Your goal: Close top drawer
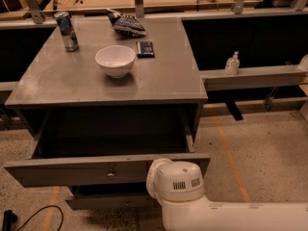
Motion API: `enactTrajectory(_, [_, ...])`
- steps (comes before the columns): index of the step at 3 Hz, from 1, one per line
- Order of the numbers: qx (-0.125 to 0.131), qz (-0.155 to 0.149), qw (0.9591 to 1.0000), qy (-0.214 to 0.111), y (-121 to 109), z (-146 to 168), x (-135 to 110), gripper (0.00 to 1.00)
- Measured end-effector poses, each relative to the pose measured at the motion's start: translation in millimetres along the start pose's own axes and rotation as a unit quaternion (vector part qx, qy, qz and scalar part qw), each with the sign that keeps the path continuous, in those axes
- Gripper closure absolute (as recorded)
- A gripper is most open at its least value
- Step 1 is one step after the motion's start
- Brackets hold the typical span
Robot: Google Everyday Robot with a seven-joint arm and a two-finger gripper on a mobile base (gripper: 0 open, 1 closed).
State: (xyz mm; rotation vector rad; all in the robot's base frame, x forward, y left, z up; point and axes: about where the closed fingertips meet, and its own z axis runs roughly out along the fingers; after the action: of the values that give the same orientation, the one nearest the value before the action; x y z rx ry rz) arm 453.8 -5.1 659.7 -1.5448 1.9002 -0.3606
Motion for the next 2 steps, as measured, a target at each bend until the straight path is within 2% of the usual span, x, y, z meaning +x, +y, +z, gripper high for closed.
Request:
enactTrajectory(1, [0.014, 0.016, 0.9998, 0.002, -9.6, 9.6, 2.7, 1.00])
enactTrajectory(2, [0.027, 0.014, 0.9995, -0.006, -19.8, 20.6, 1.9, 1.00])
